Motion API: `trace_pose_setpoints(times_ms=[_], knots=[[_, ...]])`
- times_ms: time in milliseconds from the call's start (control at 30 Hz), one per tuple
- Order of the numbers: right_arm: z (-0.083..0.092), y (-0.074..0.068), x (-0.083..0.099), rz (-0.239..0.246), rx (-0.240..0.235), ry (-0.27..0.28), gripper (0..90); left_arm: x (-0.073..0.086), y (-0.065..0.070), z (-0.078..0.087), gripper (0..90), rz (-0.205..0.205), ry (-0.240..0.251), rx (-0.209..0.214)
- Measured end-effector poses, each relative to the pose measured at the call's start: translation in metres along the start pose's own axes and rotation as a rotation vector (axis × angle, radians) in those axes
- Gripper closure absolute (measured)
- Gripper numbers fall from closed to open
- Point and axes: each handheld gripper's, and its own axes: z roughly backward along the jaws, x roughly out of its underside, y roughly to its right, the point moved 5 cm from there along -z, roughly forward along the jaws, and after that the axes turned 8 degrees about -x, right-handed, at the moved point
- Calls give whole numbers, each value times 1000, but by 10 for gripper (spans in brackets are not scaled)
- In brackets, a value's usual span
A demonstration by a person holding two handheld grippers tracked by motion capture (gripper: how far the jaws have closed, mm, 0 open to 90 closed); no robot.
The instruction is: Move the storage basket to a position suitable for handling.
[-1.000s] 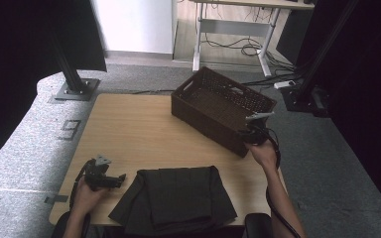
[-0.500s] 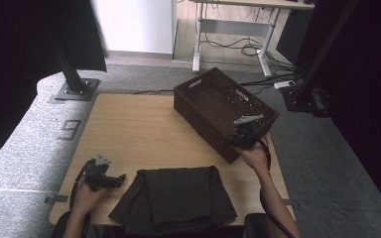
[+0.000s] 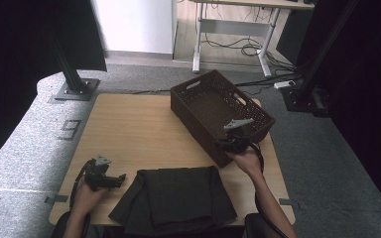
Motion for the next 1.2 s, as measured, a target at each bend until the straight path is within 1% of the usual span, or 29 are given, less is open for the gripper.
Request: trace_pose_setpoints(times_ms=[33,100,167,200,233,267,367,400,433,467,500,533,633,667,700,733,767,800,833,867,900,933,967,1033,1067,1100,1133,1167,1200], knots=[[-3,-5,-2,8,-7,-1,774,0,0,0,0,0,0,0],[-4,-7,-2,11,-12,-4,772,0,0,0,0,0,0,0],[-9,-14,-4,23,-23,-7,767,0,0,0,0,0,0,0],[-13,-19,-7,30,-35,-9,763,0,0,0,0,0,0,0],[-13,-19,-7,30,-35,-9,763,0,0,0,0,0,0,0],[-17,-24,-9,41,-43,-10,760,0,0,0,0,0,0,0],[-20,-27,-11,47,-43,-15,756,0,0,0,0,0,0,0],[-19,-26,-13,33,-49,-26,737,0,0,0,0,0,0,0],[-18,-26,-15,24,-47,-22,695,0,0,0,0,1,0,-1],[-18,-26,-15,24,-47,-22,695,0,0,0,0,1,0,-1],[-16,-25,-16,16,-47,-14,598,0,0,0,0,1,0,-1],[-12,-23,-19,-4,-43,5,523,0,0,0,0,1,0,-1],[5,-19,-27,-28,-39,62,372,0,0,0,0,0,-1,-1],[15,-14,-28,-59,-1,67,318,0,0,0,0,1,-1,-1],[15,-14,-28,-59,-1,67,318,0,0,0,0,1,-1,-1],[21,-10,-24,-67,60,52,285,0,0,0,0,0,-1,-2],[23,-8,-22,-69,88,45,265,0,0,0,0,-1,0,-2],[25,-6,-19,-82,120,31,253,0,0,0,0,0,-1,-1],[25,-6,-19,-82,120,31,253,0,0,0,0,0,-1,-1],[26,-5,-15,-90,148,28,241,0,0,0,0,1,-1,-1],[29,-3,-8,-98,201,24,218,0,0,0,0,3,0,-2],[29,-3,-8,-98,201,24,218,0,0,0,0,3,0,-2],[29,-4,-2,-102,234,14,206,0,0,0,0,4,0,-2],[28,-3,4,-95,276,-5,198,0,0,0,0,3,0,-3],[28,-3,4,-95,276,-5,198,0,0,0,0,3,0,-3],[28,-3,6,-106,282,8,216,0,0,0,0,2,0,-4],[30,-3,7,-107,298,24,245,0,0,0,0,3,-1,-4],[32,-2,8,-104,327,29,238,0,0,0,0,4,0,-5],[36,-1,10,-106,343,38,243,0,1,0,0,5,-1,-5]])
